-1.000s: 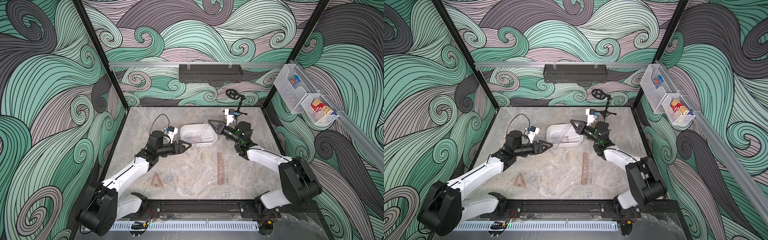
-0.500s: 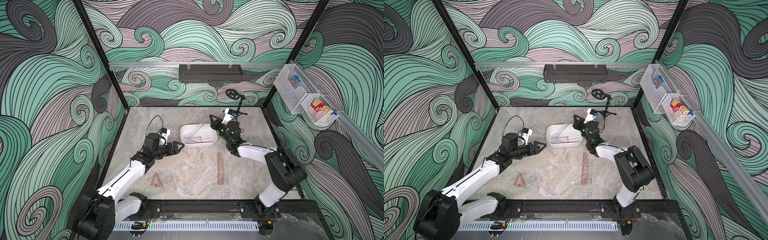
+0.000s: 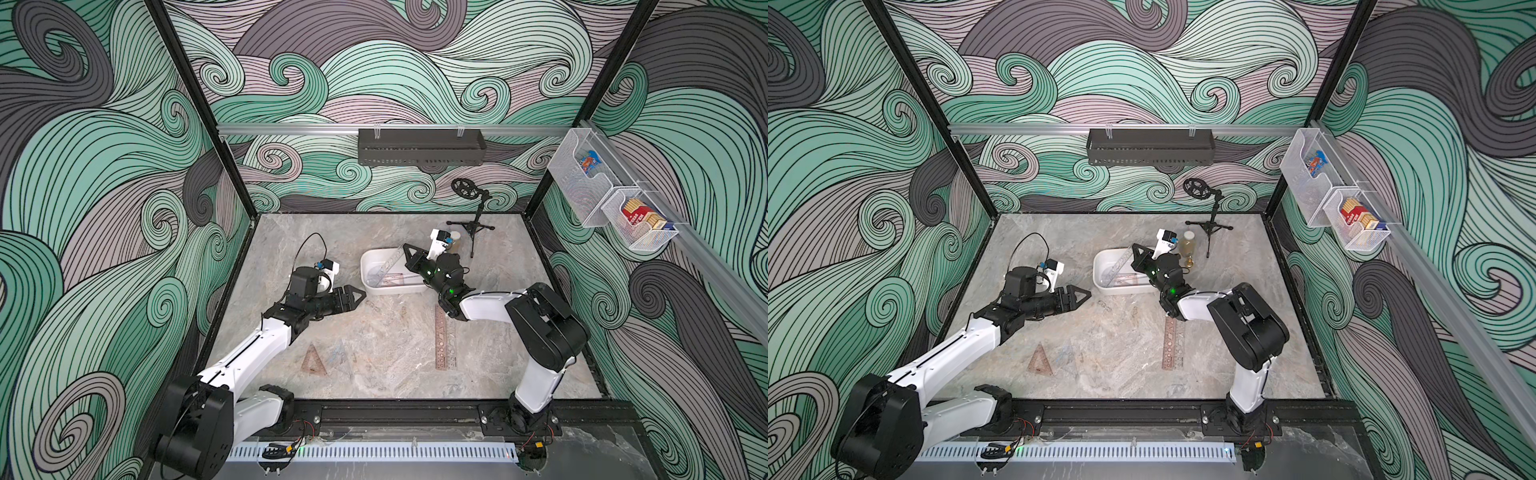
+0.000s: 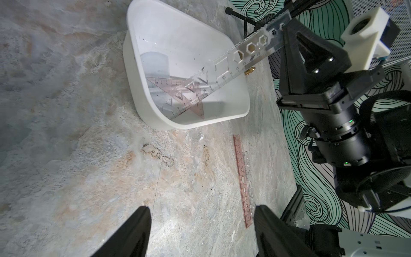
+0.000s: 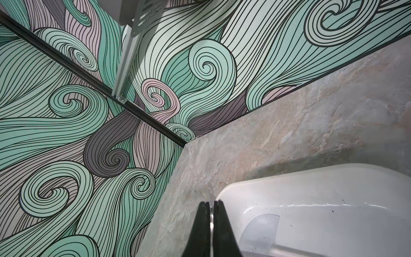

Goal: Put the scattered rulers into the storage box
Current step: Place the ruler in the storage box.

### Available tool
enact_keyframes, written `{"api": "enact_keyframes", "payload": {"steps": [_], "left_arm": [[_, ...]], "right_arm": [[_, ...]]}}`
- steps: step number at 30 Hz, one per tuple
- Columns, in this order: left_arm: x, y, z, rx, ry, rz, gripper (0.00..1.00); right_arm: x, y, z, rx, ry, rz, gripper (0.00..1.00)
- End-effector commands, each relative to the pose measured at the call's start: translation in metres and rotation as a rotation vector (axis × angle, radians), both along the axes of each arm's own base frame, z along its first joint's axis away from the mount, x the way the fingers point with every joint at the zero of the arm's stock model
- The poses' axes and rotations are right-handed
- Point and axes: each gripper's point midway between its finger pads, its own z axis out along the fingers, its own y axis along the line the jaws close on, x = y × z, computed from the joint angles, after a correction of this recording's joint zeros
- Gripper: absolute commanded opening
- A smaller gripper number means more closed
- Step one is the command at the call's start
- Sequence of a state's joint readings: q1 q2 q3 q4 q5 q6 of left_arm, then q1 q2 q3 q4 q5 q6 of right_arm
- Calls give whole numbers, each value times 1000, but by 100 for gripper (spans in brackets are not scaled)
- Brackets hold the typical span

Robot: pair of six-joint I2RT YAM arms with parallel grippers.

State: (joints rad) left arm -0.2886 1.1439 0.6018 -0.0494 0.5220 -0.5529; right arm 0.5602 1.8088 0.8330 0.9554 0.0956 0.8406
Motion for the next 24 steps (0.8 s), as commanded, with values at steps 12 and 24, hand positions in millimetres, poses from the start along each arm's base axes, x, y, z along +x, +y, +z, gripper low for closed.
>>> {"api": "enact_keyframes", "payload": {"steps": [12,24], "left_arm": [[7,-3,6,-17,-11,-21,77],[7,-7,12,-45,-22,-47,77]], "right_arm": [[-3,-9,-23,-101,3,24,22],[9,-20,1,-207,-48,48,51]]}}
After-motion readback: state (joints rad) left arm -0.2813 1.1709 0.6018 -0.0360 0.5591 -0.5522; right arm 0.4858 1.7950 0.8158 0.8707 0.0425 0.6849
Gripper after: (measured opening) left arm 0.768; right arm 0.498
